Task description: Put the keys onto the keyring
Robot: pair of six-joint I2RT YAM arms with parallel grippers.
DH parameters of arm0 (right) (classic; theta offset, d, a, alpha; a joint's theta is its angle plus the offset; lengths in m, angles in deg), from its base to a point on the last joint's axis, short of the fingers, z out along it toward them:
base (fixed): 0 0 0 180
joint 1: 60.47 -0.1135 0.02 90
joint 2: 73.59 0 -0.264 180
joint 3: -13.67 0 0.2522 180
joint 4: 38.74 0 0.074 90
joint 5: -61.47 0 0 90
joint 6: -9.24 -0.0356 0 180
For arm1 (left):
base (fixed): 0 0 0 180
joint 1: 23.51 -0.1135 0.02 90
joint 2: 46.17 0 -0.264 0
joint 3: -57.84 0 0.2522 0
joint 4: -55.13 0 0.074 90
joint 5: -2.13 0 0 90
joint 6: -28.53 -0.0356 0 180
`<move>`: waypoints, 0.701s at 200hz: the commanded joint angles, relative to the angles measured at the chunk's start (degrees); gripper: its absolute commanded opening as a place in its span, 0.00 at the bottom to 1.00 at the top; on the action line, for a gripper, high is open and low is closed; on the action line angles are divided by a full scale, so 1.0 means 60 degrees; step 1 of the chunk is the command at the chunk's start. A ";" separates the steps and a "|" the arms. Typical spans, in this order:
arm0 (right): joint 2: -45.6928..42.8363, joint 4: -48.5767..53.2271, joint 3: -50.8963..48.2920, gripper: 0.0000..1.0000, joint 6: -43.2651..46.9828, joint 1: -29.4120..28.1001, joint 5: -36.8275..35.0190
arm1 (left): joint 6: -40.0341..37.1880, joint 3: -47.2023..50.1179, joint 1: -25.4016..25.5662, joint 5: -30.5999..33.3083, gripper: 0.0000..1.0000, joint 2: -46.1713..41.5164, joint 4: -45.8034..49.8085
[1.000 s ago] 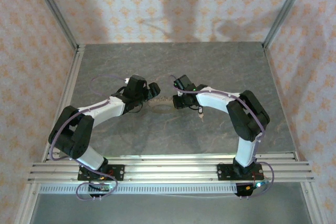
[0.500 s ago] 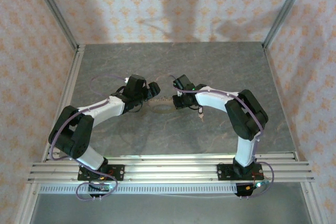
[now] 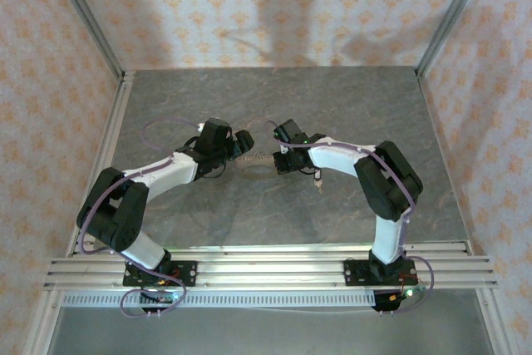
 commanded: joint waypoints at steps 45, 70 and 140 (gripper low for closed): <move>-0.0386 0.0508 0.0274 0.20 0.0211 -0.0046 -0.0645 | -0.0222 -0.0298 -0.0098 -0.0044 0.96 0.0097 -0.0092; -0.0497 0.0524 0.0355 0.21 0.0214 -0.0037 -0.0670 | -0.0237 -0.0280 -0.0091 -0.0044 0.96 0.0089 -0.0089; -0.0424 0.0436 0.0539 0.30 0.0098 -0.0046 -0.0611 | -0.0238 -0.0249 -0.0091 -0.0057 0.96 0.0132 -0.0119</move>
